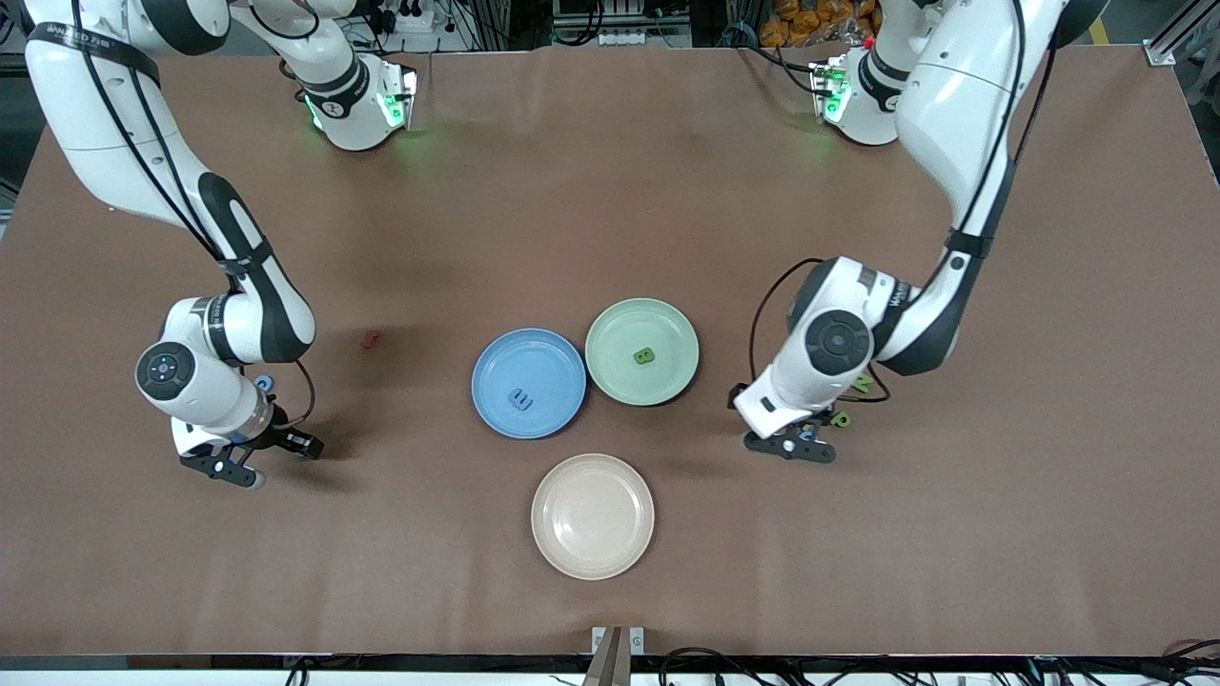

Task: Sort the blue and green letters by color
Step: 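Release the green B on the green plate while the right gripper grasps blue g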

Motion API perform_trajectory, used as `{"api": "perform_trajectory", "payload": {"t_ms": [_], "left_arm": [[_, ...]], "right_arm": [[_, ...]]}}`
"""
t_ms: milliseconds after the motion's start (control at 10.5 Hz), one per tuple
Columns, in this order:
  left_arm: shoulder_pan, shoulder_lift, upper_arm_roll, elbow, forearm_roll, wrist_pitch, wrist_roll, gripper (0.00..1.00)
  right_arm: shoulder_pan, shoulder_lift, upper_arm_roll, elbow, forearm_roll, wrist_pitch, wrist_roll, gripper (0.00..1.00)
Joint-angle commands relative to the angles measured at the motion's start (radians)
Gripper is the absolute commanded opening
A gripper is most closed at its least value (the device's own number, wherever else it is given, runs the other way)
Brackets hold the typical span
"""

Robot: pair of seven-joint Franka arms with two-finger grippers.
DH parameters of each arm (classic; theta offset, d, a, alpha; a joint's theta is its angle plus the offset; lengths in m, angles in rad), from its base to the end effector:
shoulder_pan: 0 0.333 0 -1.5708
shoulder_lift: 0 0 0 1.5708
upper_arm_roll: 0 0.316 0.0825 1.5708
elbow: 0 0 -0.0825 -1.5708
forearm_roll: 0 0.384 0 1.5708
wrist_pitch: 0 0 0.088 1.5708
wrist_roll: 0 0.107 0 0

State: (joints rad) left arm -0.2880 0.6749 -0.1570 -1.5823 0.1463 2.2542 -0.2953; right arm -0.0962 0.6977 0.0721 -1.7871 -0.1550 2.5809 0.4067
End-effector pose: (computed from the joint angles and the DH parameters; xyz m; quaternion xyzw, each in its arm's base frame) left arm 0.6395 -0.2836 0.2458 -0.9946 0.1036 -0.0063 0.0061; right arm 0.6638 -0.0169 0.1714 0.9856 -0.1604 0.0530 0.0118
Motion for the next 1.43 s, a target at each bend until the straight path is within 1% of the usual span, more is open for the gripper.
{"api": "perform_trajectory", "payload": {"t_ms": [0, 95, 286, 382, 477, 572, 668, 763, 859, 1049, 1240, 1336], "left_arm": [[0.053, -0.038, -0.012, -0.082, 0.022, -0.001, 0.077, 1.0], [0.064, -0.034, -0.01, -0.097, 0.022, 0.017, 0.077, 1.0], [0.084, -0.026, -0.01, -0.137, 0.022, 0.091, 0.081, 1.0], [0.086, -0.02, -0.01, -0.152, 0.022, 0.117, 0.081, 1.0], [0.09, -0.017, -0.01, -0.156, 0.022, 0.123, 0.081, 1.0], [0.092, -0.011, -0.01, -0.154, 0.022, 0.125, 0.081, 0.99], [0.09, -0.002, -0.01, -0.154, 0.022, 0.137, 0.081, 0.96], [0.09, 0.006, -0.009, -0.154, 0.022, 0.146, 0.081, 0.96], [0.09, 0.012, -0.009, -0.154, 0.022, 0.154, 0.081, 0.96], [0.087, 0.02, -0.007, -0.154, 0.022, 0.162, 0.081, 0.93], [0.089, 0.028, -0.006, -0.154, 0.022, 0.17, 0.081, 0.9], [0.089, 0.028, -0.004, -0.154, 0.022, 0.17, 0.081, 0.89]], "right_arm": [[-0.004, 0.02, 0.002, 0.018, -0.028, 0.007, -0.002, 0.29], [-0.004, 0.02, 0.002, 0.018, -0.028, 0.005, -0.002, 0.12], [-0.004, 0.011, 0.002, 0.021, -0.026, -0.005, 0.003, 0.06], [0.004, -0.009, 0.002, 0.023, -0.014, -0.017, 0.004, 0.02], [0.01, -0.047, 0.002, 0.022, 0.001, -0.066, 0.004, 0.02], [0.029, -0.085, 0.003, 0.022, 0.035, -0.14, 0.013, 0.02], [0.065, -0.125, 0.003, 0.015, 0.07, -0.186, 0.015, 0.01], [0.117, -0.15, 0.003, 0.018, 0.115, -0.239, 0.038, 0.01], [0.159, -0.162, 0.003, 0.018, 0.149, -0.248, 0.081, 0.01], [0.26, -0.172, 0.008, 0.028, 0.179, -0.243, 0.156, 0.01], [0.364, -0.166, 0.009, 0.041, 0.184, -0.243, 0.202, 0.02], [0.416, -0.153, 0.008, 0.063, 0.184, -0.243, 0.234, 0.04]]}}
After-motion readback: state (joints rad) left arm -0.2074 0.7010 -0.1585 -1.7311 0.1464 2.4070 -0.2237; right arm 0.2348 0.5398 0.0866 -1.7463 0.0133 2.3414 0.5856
